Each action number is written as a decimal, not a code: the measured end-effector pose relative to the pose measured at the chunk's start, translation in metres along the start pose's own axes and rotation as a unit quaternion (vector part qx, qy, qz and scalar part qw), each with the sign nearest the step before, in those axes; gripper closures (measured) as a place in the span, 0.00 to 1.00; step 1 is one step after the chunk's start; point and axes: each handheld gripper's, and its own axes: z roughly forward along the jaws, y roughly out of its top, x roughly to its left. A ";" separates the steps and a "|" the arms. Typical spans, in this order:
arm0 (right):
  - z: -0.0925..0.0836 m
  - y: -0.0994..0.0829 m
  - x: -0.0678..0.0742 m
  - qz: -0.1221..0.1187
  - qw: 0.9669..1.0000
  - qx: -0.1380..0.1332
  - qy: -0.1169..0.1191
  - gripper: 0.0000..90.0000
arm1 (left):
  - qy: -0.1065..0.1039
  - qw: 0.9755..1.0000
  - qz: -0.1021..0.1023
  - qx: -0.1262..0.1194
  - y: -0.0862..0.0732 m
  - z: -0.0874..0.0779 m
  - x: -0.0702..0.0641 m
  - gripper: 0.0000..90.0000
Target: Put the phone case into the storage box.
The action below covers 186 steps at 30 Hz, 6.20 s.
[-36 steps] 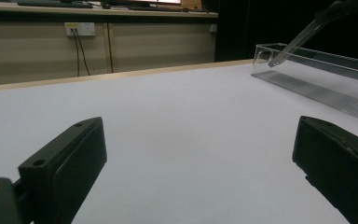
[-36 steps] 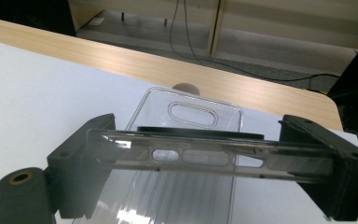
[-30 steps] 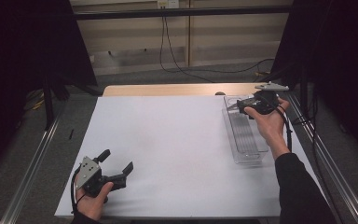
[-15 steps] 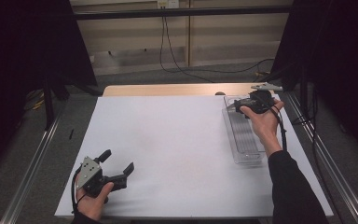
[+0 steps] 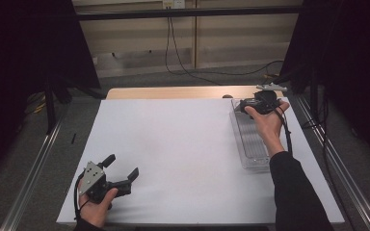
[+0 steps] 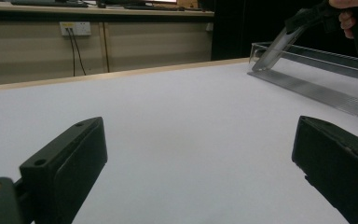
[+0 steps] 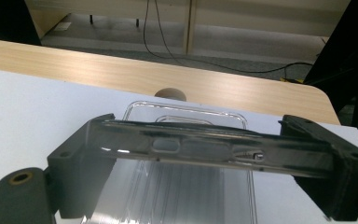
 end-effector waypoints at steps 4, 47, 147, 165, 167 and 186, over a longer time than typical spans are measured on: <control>0.003 0.002 0.003 -0.001 1.000 -0.005 -0.007 0.14 | 0.000 1.000 0.001 0.001 0.000 0.000 0.000 0.04; 0.035 0.020 0.007 0.003 0.999 -0.048 -0.023 0.14 | -0.004 1.000 0.005 0.005 0.000 0.001 -0.001 0.04; 0.024 0.014 -0.027 0.038 0.996 -0.077 0.021 0.00 | -0.003 1.000 0.008 0.005 0.000 0.000 0.000 0.04; -0.001 -0.003 -0.034 0.037 0.992 -0.102 0.061 0.01 | 0.002 1.000 0.009 -0.001 0.002 0.001 0.002 0.04; -0.004 -0.005 -0.033 0.032 0.991 -0.109 0.069 0.01 | 0.004 1.000 0.007 -0.001 0.003 0.000 0.003 0.04; -0.027 -0.014 -0.028 -0.009 0.984 -0.141 0.113 0.01 | 0.002 1.000 0.013 -0.003 0.002 -0.001 0.000 0.04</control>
